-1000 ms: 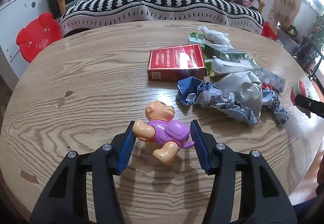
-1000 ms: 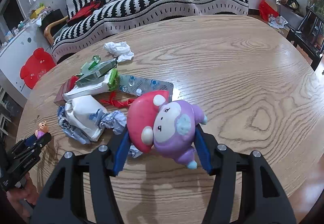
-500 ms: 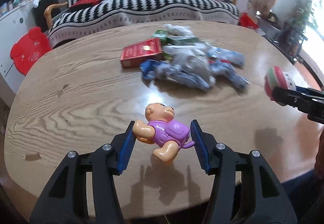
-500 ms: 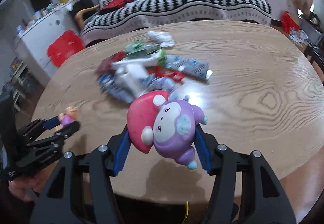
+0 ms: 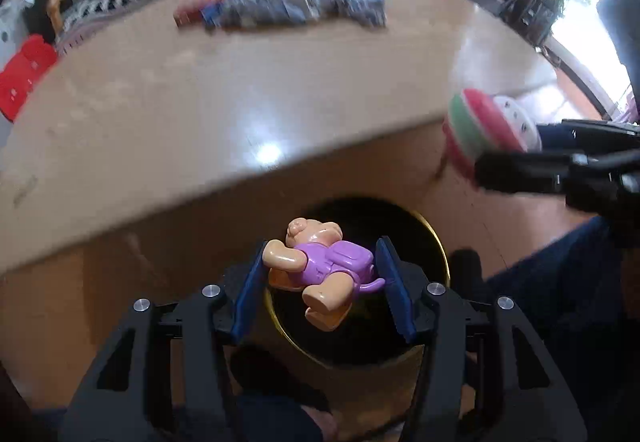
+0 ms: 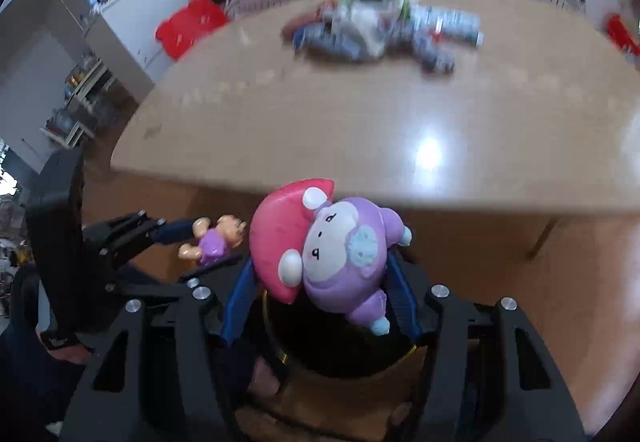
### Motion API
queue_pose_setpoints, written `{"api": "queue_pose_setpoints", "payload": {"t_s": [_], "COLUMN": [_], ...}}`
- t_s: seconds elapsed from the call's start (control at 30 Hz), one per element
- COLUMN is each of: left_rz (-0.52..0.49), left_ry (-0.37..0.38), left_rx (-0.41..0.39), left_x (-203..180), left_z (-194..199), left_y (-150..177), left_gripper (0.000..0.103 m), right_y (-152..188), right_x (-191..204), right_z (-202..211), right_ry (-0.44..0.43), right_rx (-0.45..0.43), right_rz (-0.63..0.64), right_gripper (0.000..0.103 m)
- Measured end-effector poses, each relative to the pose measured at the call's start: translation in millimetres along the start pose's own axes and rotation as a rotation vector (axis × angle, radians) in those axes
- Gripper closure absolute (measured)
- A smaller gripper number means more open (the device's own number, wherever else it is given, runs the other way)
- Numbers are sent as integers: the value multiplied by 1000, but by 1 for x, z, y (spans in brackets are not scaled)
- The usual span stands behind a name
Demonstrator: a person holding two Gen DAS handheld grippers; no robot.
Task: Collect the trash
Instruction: 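Carry both toys over the bin and open both grippers to drop them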
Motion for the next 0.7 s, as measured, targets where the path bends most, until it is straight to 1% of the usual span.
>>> {"api": "queue_pose_setpoints", "payload": {"t_s": [0.07,0.13,0.27,0.37,0.7], "left_rz": [-14,-25,-1,17,4], "left_ry": [13,20,45,62,62], "left_rx": [45,79,125,134,134], "left_x": [-7,-12,-15,-15,-18], "left_z": [-10,-20,-31,-34,-35], "left_y": [9,14,16,15,14], "left_gripper": [50,50,50,50,50], "right_y": [15,21,23,22,17], "right_x": [0,-3,-8,-9,-6], "right_z": [-11,-19,-26,-30,-33], "right_ry": [-8,4,11,5,-7], "right_rx": [51,83,111,123,127], "right_rz": [-20,-21,-35,-48,-46], "right_gripper": [44,44,44,44,43]}}
Point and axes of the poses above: each gripper's, at about its wrist camera, not at the fingertips, and z roughly against the way its jaws point, x to its left, y to its underside, the point moved 10 cm from there along -z, roughly the way its jaws point, and after that the axes turned 4 degrees about -x, right-handed, at the moved point
